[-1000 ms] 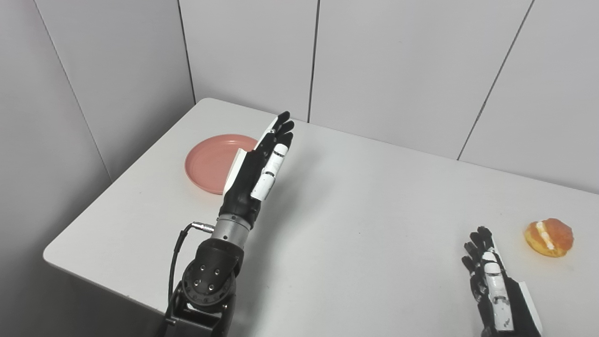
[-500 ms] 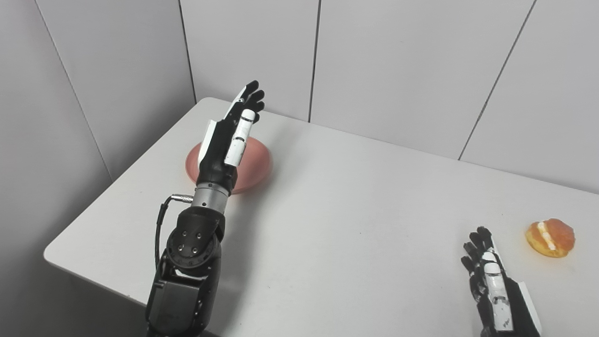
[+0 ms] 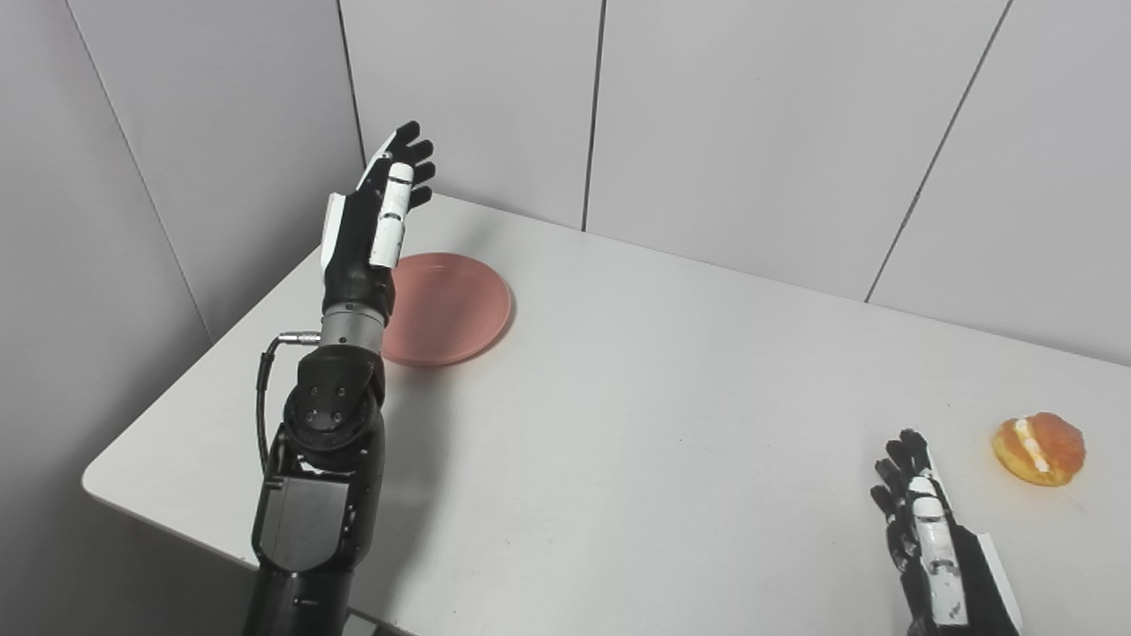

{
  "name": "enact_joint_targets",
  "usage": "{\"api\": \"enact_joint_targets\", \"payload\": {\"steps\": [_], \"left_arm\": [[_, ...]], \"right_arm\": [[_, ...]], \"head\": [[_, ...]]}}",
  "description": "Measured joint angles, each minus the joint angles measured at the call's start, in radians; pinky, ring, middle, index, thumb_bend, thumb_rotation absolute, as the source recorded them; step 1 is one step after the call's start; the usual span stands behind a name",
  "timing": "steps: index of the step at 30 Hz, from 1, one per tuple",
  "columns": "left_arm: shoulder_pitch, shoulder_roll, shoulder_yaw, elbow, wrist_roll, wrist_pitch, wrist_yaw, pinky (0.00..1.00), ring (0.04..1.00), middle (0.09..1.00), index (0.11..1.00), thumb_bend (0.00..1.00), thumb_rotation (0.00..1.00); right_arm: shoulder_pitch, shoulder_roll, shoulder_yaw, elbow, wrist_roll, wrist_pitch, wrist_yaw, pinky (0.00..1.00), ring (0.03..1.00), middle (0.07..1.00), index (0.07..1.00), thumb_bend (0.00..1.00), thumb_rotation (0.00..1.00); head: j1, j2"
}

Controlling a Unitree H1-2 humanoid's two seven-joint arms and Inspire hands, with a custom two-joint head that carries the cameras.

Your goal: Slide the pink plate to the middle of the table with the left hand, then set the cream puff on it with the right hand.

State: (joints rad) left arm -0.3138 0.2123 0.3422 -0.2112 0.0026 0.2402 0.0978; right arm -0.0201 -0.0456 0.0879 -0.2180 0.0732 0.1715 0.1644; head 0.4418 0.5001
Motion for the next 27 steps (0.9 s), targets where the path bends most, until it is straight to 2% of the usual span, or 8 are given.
{"api": "enact_joint_targets", "payload": {"steps": [12,19,27], "left_arm": [[-0.018,0.088,0.028,0.094,-0.108,0.001,-0.019,0.91,0.906,0.905,0.88,0.39,1.0],[-0.018,0.132,0.05,0.144,-0.153,0.001,-0.042,0.91,0.919,0.925,0.901,0.45,1.0],[-0.018,0.15,0.076,0.215,-0.185,-0.02,-0.043,0.91,0.923,0.924,0.896,0.41,1.0]], "right_arm": [[0.0,0.0,0.0,0.0,0.001,0.0,0.0,1.0,1.0,1.0,1.0,0.04,1.0],[0.0,0.0,0.0,0.0,0.0,0.0,0.0,1.0,1.0,1.0,1.0,0.05,1.0],[0.0,-0.003,0.0,0.0,-0.002,0.0,0.001,1.0,1.0,1.0,1.0,0.03,1.0]], "head": [[0.002,-0.002],[0.003,0.002],[0.005,0.002]]}}
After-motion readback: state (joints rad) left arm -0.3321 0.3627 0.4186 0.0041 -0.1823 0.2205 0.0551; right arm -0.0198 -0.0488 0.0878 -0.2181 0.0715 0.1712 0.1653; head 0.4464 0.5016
